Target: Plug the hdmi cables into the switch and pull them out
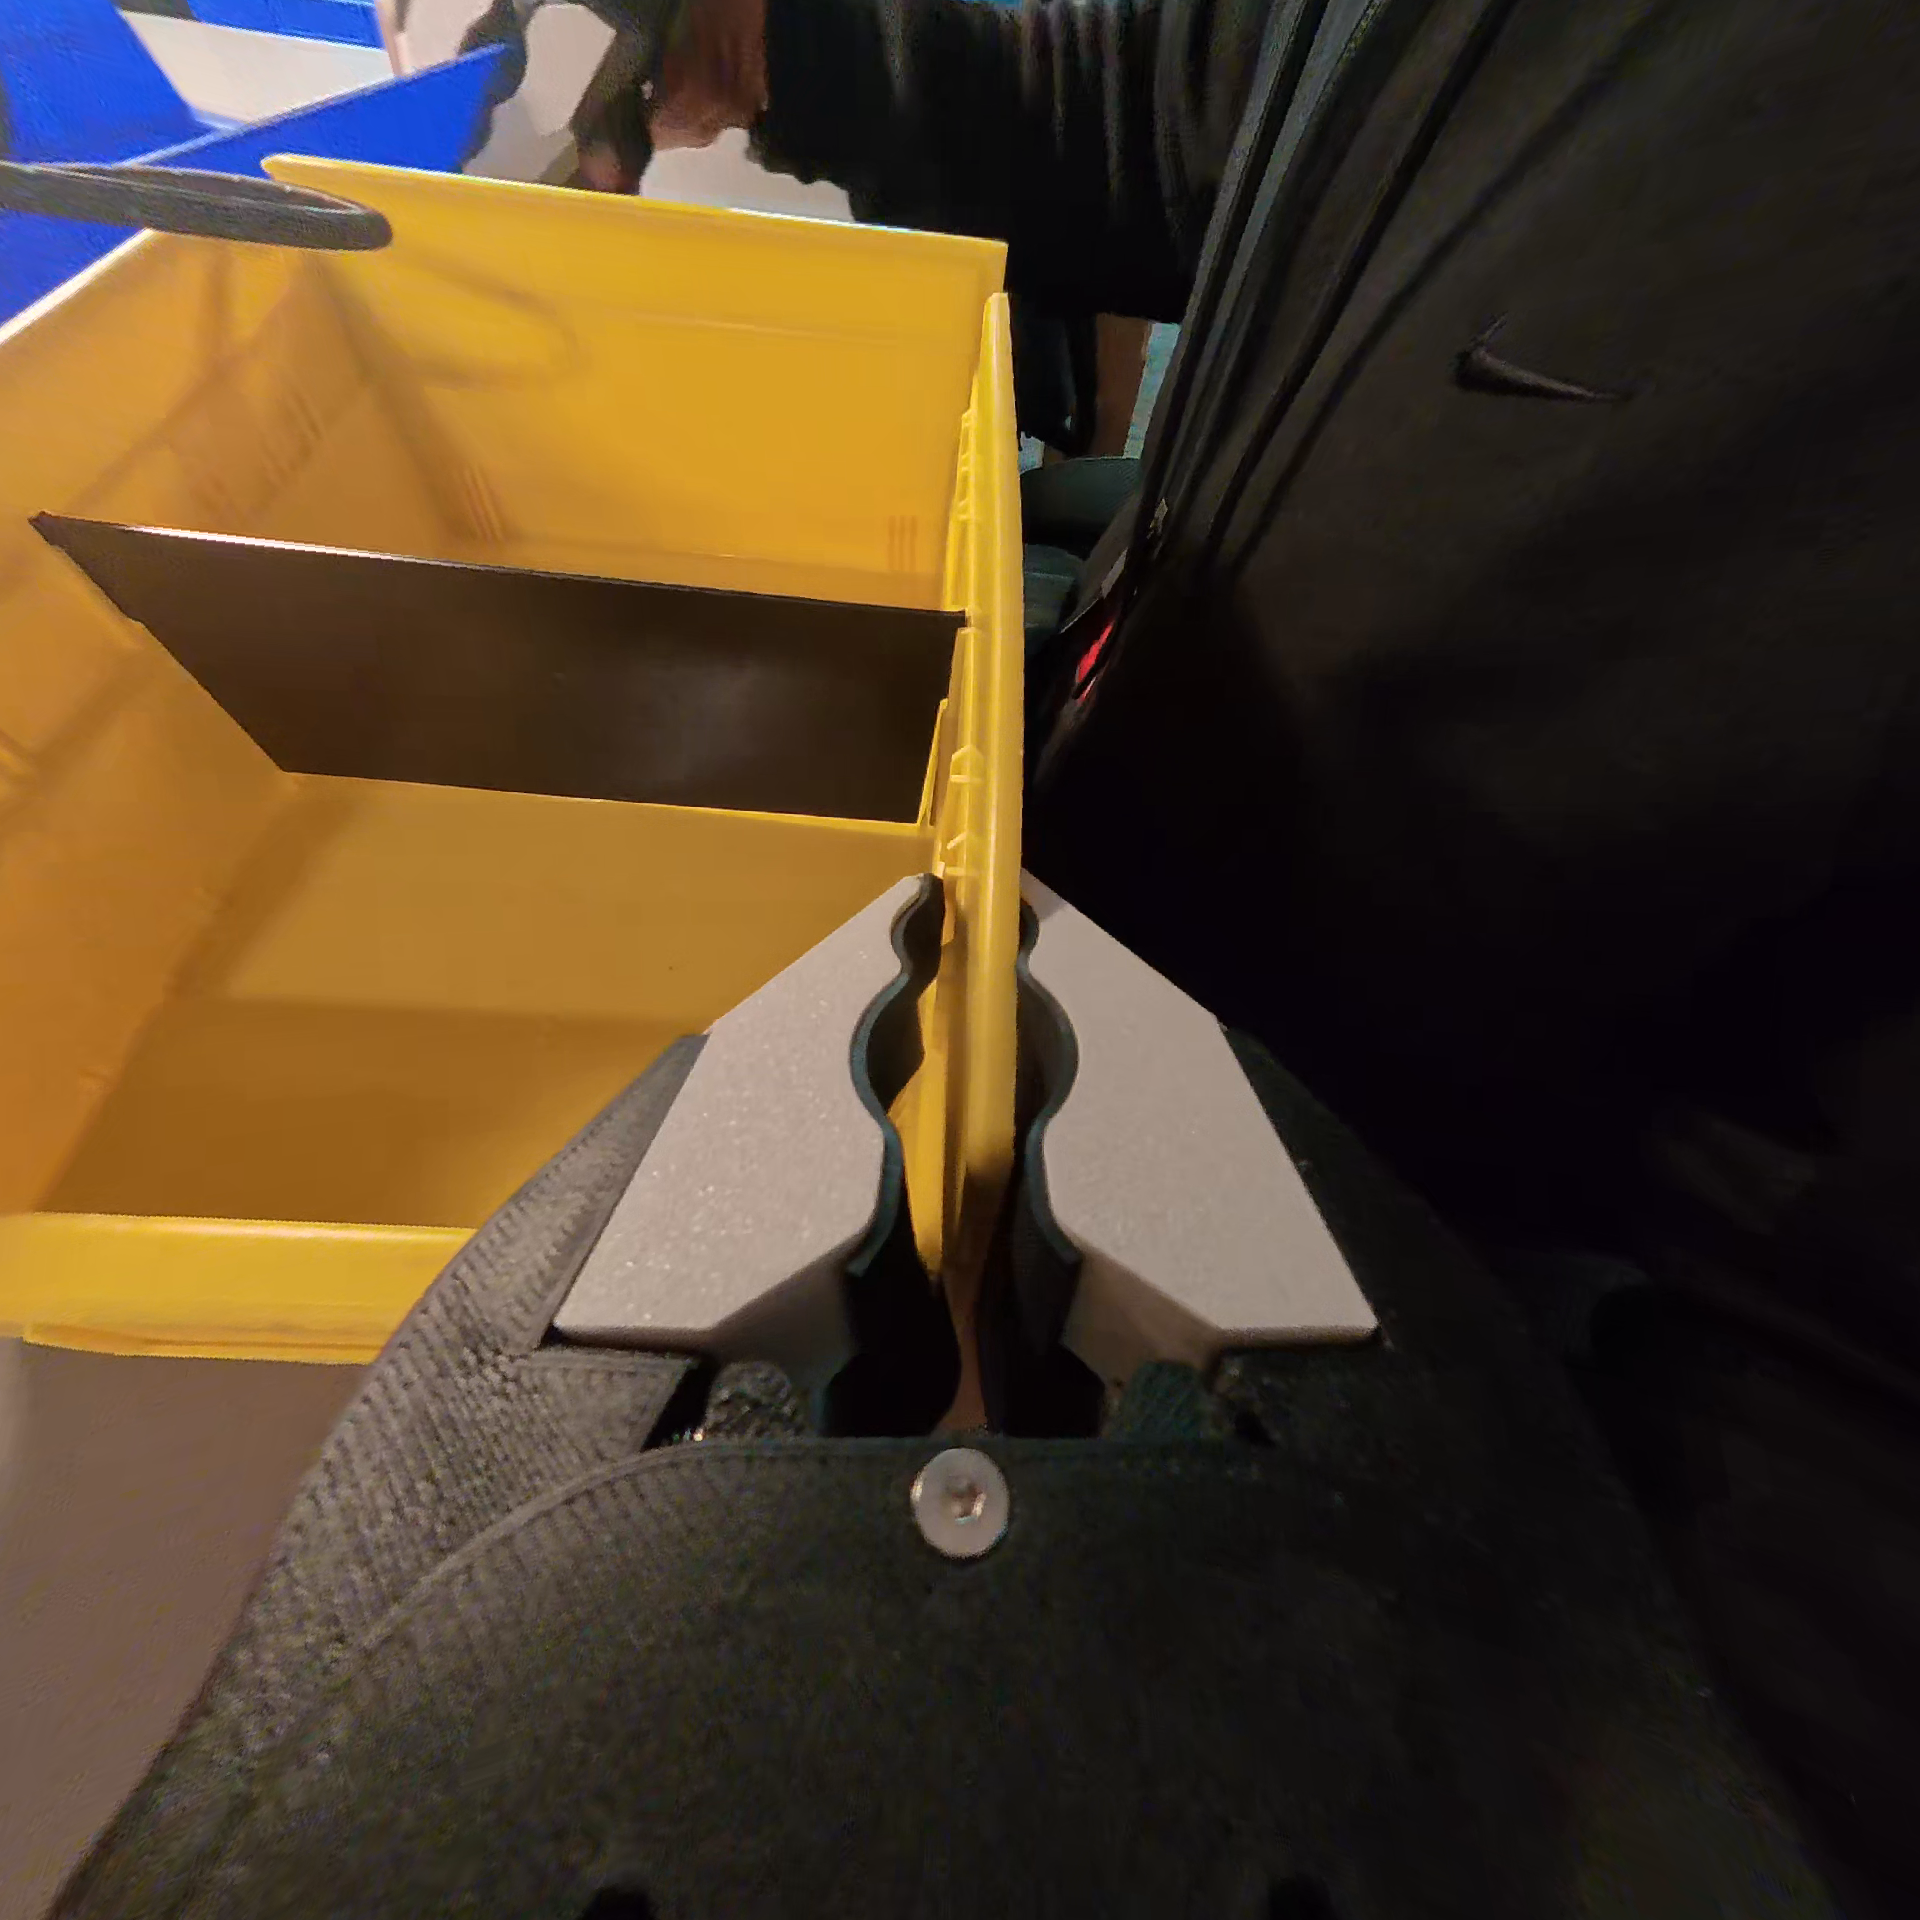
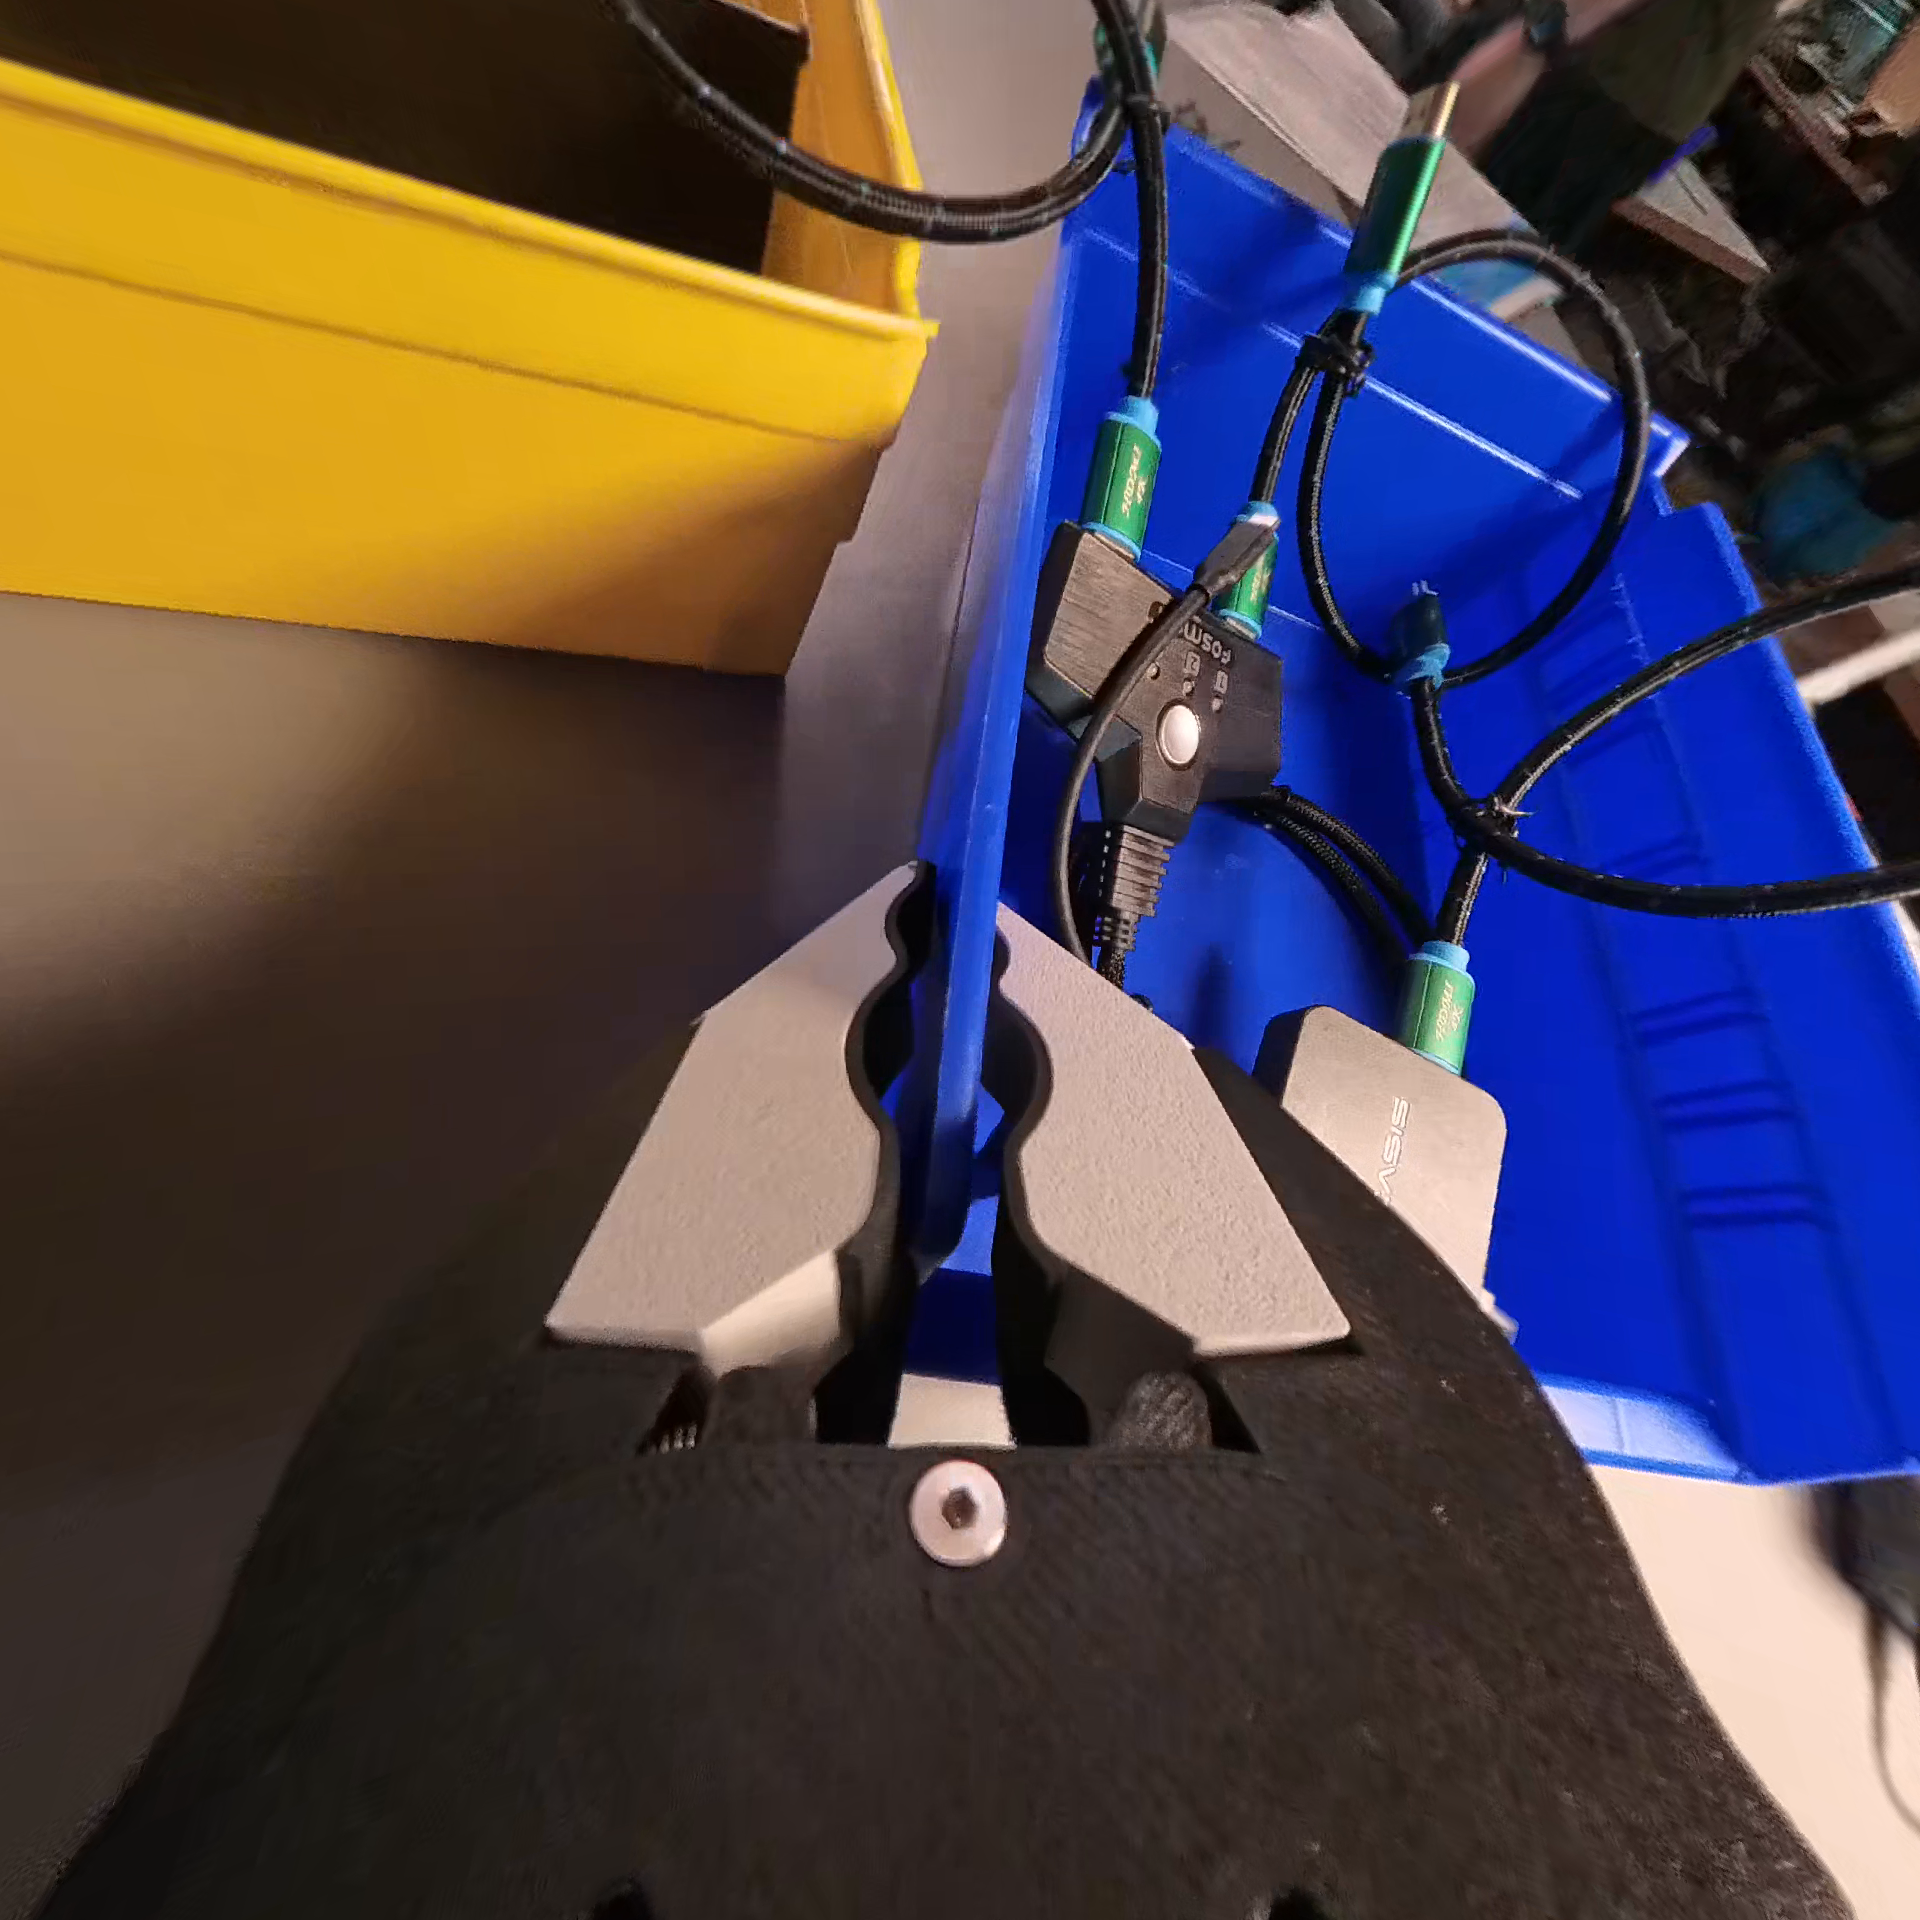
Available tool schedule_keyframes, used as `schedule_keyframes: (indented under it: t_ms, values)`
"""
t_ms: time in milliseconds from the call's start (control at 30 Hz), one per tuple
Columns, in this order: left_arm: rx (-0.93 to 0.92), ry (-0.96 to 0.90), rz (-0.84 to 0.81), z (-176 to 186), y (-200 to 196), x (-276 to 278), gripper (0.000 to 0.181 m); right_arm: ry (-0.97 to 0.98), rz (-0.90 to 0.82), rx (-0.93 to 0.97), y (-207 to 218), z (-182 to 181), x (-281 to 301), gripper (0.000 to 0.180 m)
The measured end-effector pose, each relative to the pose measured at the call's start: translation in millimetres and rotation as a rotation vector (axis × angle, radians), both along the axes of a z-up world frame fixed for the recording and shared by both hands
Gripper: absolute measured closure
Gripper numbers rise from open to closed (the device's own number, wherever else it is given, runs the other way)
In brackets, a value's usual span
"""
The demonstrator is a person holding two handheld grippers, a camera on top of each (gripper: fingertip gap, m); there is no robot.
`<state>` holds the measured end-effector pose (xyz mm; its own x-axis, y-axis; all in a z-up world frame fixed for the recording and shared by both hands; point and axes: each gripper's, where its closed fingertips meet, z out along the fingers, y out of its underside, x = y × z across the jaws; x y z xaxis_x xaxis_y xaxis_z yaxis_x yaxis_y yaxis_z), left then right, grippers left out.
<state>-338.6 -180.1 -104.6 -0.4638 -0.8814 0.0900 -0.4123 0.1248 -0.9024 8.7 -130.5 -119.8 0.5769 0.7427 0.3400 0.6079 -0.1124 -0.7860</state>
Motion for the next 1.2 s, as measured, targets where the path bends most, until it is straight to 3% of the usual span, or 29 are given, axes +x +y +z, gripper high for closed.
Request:
schedule_keyframes:
  t_ms: [433, 500, 633, 733, 867, 967, 1033, 1133, 1200]
  values:
    - [-0.01, -0.004, -0.087, 0.4, -23.1, 41.9, 0.171, 0.007, 0.252, 0.066, 74.1, 1.3, -51.5, 0.172]
    - [-0.003, -0.018, -0.083, 0.8, -24.6, 59.6, 0.172, 0.024, 0.21, 0.086, 84.2, 6.2, -51.2, 0.166]
    - [-0.013, -0.046, -0.051, 3.1, -26.0, 88.5, 0.171, 0.035, 0.092, 0.107, 88.1, 29.2, -19.3, 0.133]
    - [-0.076, -0.072, -0.046, 16.0, -30.4, 89.8, 0.133, 0.065, -0.013, 0.124, 72.5, 53.0, 15.2, 0.126]
    - [-0.089, -0.217, -0.008, 66.7, -24.5, 63.4, 0.126, 0.146, -0.116, 0.112, 26.8, 75.9, 45.1, 0.125]
    - [-0.149, -0.328, 0.185, 114.1, 22.6, 56.2, 0.126, 0.35, -0.204, 0.008, -6.4, 86.3, 40.0, 0.125]
    - [-0.225, -0.29, 0.446, 126.1, 90.3, 66.9, 0.124, 0.443, -0.295, -0.115, -22.3, 76.5, 28.8, 0.12]
    - [-0.32, -0.155, 0.822, 111.8, 204.9, 86.6, 0.122, 0.496, -0.47, -0.288, -38.9, 47.6, 14.7, 0.112]
    - [-0.358, -0.039, 0.915, 90.1, 258.7, 104.4, 0.119, 0.488, -0.485, -0.354, -49.1, 32.4, -2.7, 0.109]
